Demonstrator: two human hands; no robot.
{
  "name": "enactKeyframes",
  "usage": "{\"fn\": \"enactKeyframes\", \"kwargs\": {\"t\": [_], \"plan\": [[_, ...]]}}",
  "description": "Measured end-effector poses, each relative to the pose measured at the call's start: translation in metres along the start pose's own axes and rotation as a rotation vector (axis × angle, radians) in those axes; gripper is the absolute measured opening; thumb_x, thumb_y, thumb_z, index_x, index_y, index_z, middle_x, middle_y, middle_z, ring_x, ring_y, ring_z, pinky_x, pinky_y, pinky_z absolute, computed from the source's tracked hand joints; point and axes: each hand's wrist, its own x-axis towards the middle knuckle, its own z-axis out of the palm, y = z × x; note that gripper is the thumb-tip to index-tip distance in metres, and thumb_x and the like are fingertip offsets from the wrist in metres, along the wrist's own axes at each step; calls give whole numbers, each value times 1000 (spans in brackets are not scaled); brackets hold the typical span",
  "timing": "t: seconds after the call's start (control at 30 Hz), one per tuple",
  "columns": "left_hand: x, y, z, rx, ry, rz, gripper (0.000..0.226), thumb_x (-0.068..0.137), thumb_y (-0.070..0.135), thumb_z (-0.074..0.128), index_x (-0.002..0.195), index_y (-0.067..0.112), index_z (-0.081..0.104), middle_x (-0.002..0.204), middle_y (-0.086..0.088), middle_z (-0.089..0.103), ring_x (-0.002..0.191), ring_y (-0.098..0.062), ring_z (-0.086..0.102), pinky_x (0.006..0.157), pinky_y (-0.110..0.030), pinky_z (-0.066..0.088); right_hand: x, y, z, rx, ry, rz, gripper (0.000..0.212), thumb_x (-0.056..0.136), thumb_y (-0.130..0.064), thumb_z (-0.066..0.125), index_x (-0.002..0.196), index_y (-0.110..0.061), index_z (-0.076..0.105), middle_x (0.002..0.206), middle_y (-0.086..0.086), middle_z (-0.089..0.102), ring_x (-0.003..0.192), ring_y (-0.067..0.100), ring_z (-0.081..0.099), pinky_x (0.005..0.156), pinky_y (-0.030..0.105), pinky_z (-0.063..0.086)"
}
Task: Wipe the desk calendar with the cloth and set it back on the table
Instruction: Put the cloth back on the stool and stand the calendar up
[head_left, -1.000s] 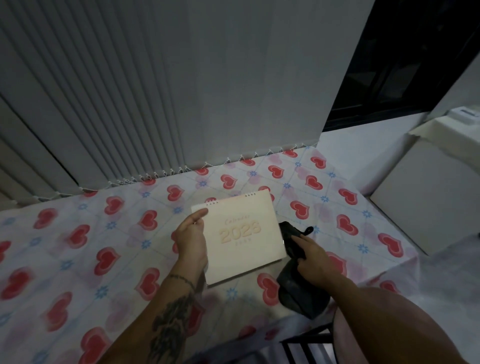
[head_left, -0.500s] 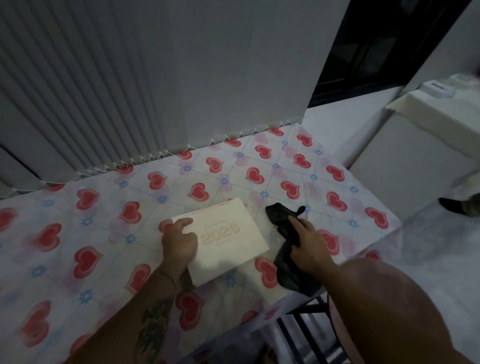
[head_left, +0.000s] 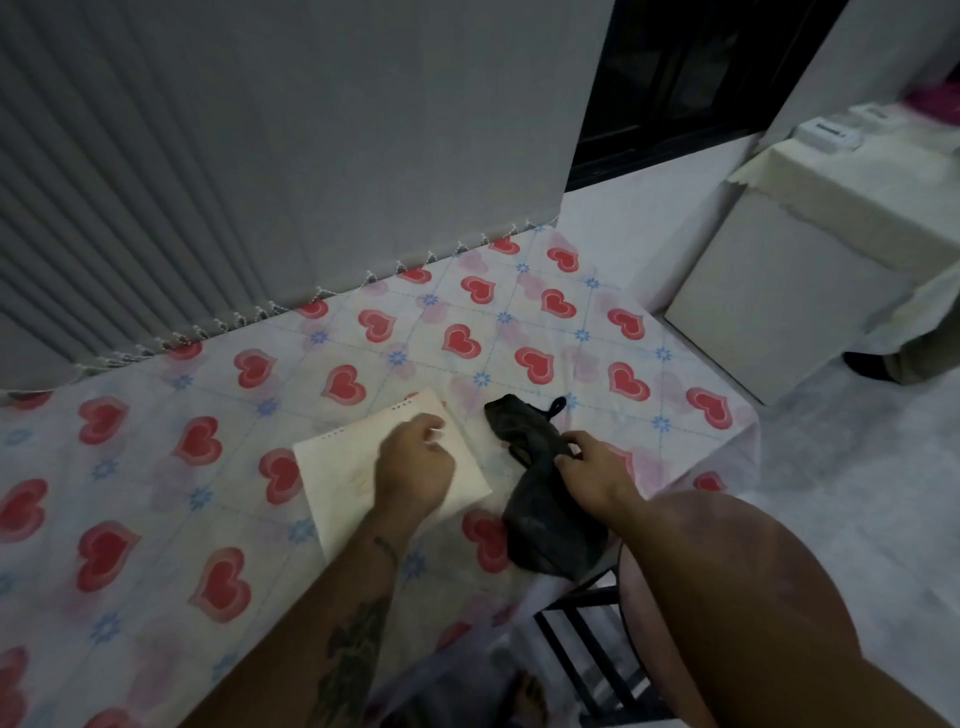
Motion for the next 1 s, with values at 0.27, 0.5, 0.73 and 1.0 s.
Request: {"fn": "enactKeyframes", "kwargs": {"t": [0.27,0.5,0.73,1.0], "plan": [[-22,31,73,15,-340,104,56,82,11,52,137,23,58,121,-13,69,104,-25,64,91,-28,49,6,10,-9,113,-88,-44,42,78,-11,61,117,-23,53,103,7,65,89,21,64,80,40,57],[-32,42,83,-244,-401,2,50,85,-11,51,127,16,59,118,-19,67,109,-34,62,98,-39,51,-22,23,-16,393,35,-94,41,74,0,63,106,-25,58,92,3,65,80,16,65,67,33,57],[-63,64,80,-415,-534,104,48,83,-17,50,106,23,63,98,-12,67,84,-17,64,62,-14,52,-72,39,-37,693,169,-11,35,78,9,67,107,-10,62,105,15,65,93,28,65,83,45,58],[-113,75,121,-389,-693,147,43,82,-3,66,97,38,65,104,-11,64,96,-29,64,68,-26,52,-132,95,-64,529,448,27,35,75,5,63,100,-19,64,101,-1,66,94,15,64,82,40,58]]}}
